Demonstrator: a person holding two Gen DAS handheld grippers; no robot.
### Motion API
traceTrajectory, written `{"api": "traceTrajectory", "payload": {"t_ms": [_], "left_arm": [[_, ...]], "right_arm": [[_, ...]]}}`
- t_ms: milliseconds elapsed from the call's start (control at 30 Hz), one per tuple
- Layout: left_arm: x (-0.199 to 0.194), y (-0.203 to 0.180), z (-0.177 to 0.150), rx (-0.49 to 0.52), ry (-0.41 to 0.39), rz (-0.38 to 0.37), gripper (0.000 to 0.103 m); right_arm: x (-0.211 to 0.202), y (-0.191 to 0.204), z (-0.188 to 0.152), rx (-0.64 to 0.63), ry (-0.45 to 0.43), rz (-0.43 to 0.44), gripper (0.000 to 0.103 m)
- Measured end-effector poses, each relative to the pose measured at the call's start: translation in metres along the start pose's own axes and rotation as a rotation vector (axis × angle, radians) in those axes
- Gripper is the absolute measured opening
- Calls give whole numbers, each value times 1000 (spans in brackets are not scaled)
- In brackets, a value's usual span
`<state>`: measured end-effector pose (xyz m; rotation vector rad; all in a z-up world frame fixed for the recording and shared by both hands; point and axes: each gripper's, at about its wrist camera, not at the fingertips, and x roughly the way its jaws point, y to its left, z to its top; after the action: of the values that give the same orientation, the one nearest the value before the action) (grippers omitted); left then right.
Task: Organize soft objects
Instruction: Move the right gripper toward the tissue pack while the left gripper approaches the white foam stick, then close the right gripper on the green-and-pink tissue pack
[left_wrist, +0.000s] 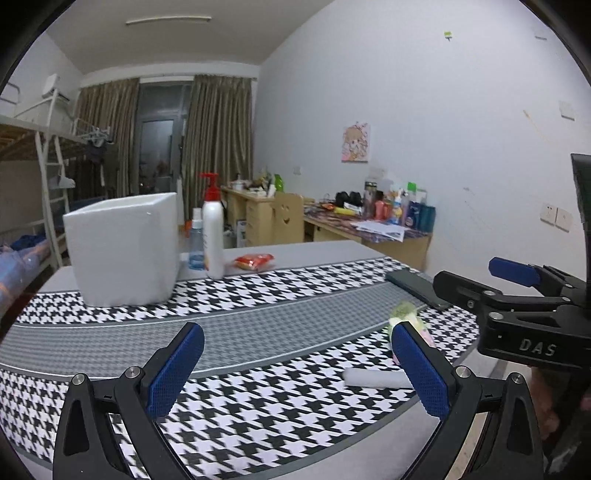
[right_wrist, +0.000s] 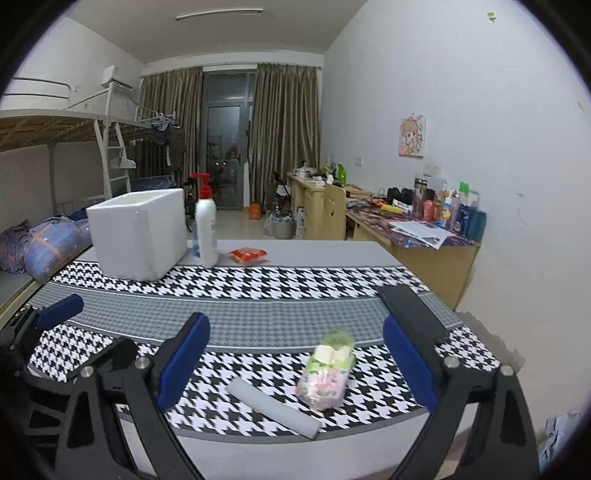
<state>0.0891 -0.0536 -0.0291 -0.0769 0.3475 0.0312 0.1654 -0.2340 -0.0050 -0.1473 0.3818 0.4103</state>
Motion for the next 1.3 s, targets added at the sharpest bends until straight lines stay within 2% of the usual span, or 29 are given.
{"api": "traceTrajectory", "payload": {"t_ms": [433,667,933,1300], "left_arm": [[31,-19,-11,10,86,-63,102],[48,-27,-15,26,137,-83,102],[61,-24,-20,8,177,-80,102],[74,-25,-22,8,205,-64,102]], "right_arm": [[29,-38,-20,66,96,-37,97],[44,-46,-30,87,134,-38,97],[66,-58,-40,123,210,-5,97],[95,-56,-50,124,307,52,97]]}}
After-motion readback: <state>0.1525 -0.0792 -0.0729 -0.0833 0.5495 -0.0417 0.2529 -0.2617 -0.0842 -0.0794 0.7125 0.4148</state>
